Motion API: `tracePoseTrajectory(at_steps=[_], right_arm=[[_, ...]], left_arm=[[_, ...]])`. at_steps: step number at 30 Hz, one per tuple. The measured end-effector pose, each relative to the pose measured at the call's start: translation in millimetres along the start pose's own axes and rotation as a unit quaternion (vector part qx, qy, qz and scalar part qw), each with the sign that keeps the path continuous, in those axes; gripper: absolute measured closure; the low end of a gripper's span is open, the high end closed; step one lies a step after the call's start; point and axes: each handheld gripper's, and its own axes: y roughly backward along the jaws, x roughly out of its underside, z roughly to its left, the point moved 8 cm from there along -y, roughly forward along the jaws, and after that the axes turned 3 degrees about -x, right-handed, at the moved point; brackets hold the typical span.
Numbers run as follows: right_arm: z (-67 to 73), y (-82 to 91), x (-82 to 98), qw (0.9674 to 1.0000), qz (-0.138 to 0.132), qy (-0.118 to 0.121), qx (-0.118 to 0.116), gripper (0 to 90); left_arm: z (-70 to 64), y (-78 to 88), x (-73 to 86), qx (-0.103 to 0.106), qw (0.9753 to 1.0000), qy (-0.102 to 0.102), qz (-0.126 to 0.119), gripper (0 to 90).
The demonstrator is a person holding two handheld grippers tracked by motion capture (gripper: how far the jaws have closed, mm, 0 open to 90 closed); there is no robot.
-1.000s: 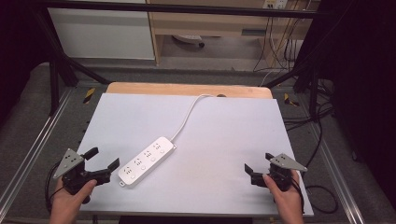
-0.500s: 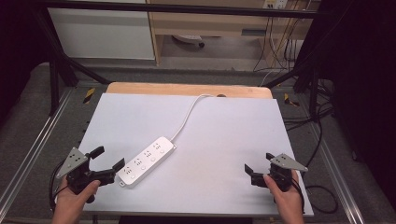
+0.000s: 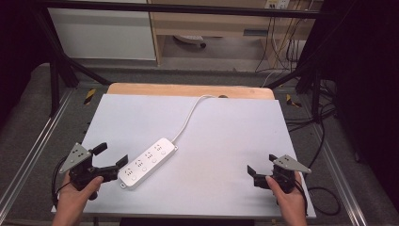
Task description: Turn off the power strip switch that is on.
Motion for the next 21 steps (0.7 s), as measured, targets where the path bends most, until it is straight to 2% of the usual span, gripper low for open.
tracePoseTrajectory(at_steps=[6, 9, 16, 21], right_arm=[[0.2, 0.1, 0.3, 1.0, 0.003, -0.002, -0.001, 3.3], [-0.5, 0.9, 0.5, 1.0, 0.004, -0.004, 0.001, 3.2], [-1.1, 0.9, 0.8, 1.0, 0.005, -0.004, 0.001, 3.3], [-0.7, 1.0, 0.7, 1.0, 0.007, -0.005, 0.0, 3.3]], left_arm=[[0.2, -6.9, -10.5, 0.002, 1.0, -0.007, 0.004, 6.4], [0.7, -11.2, -14.2, 0.007, 1.0, 0.0, 0.003, 6.2], [3.8, -22.6, -16.0, 0.002, 0.9999, 0.005, 0.015, 6.3], [2.0, -30.3, -15.2, -0.002, 0.9998, 0.001, 0.019, 7.8]])
